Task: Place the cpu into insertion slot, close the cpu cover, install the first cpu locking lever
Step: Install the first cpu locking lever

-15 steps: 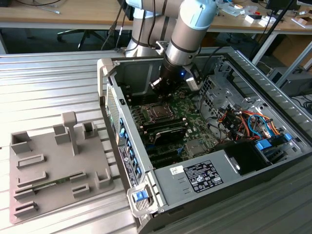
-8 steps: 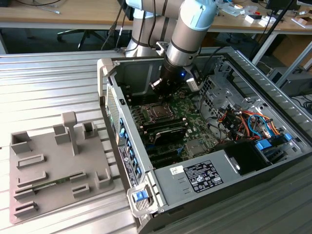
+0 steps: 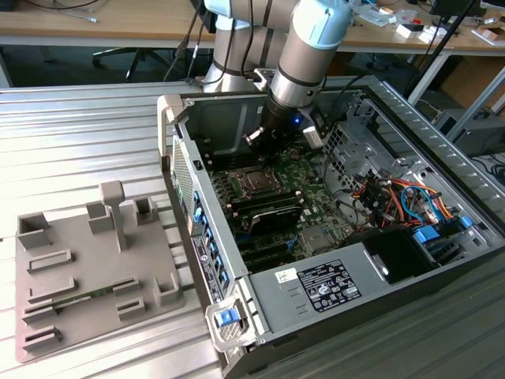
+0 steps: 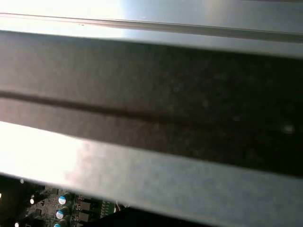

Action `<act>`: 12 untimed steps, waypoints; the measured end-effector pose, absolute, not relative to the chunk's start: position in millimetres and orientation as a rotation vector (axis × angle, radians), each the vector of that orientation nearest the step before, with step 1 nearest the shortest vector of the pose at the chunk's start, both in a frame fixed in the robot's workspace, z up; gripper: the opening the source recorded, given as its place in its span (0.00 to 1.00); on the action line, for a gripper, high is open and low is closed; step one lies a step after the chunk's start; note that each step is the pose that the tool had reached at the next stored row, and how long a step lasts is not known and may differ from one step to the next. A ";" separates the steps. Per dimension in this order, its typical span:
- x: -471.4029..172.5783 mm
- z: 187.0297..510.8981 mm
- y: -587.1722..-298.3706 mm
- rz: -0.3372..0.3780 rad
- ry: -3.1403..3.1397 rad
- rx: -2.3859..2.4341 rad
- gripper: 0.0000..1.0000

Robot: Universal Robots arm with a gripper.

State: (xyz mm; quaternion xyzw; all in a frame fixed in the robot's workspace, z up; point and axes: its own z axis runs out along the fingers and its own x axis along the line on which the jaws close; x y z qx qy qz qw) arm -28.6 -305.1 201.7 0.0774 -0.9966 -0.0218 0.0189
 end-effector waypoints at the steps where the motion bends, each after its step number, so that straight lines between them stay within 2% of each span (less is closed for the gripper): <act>1: -28.5 202.3 -305.0 -0.068 -3.094 0.240 0.11; 12: -27.9 207.3 -300.0 -0.076 -3.095 0.241 0.11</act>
